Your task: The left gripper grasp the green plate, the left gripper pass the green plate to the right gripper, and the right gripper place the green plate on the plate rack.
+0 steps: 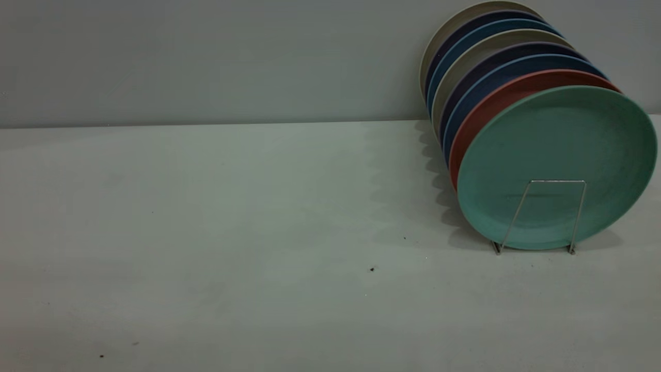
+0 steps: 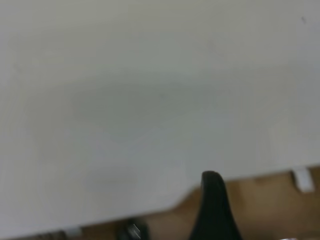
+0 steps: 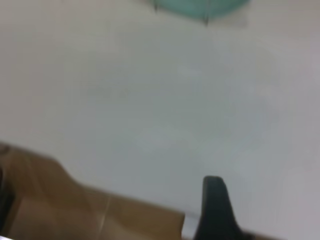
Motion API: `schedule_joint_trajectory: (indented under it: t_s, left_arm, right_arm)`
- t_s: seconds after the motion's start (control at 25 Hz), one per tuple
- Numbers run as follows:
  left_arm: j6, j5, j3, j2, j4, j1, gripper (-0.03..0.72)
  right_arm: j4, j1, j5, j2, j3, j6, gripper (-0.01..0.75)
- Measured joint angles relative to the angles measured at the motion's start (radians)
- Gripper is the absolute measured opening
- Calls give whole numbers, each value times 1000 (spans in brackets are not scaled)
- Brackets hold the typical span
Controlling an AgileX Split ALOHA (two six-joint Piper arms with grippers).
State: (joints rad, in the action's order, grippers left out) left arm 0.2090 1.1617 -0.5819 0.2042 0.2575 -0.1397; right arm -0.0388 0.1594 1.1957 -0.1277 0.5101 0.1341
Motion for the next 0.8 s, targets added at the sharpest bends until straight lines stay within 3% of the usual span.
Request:
schedule_joint_trajectory:
  t_s: [0.24, 0.52, 0.8]
  left_arm:
    - [-6, 0, 32, -192, -79, 0, 562]
    - [-44, -20, 92, -227, -167, 5, 561]
    - [-57, -23, 94, -227, -170, 91, 547]
  right_arm:
    - [-19, 0, -47, 41, -21, 15, 525]
    - [-21, 0, -62, 41, -29, 15, 525]
    - [-18, 0, -62, 41, -30, 11, 525]
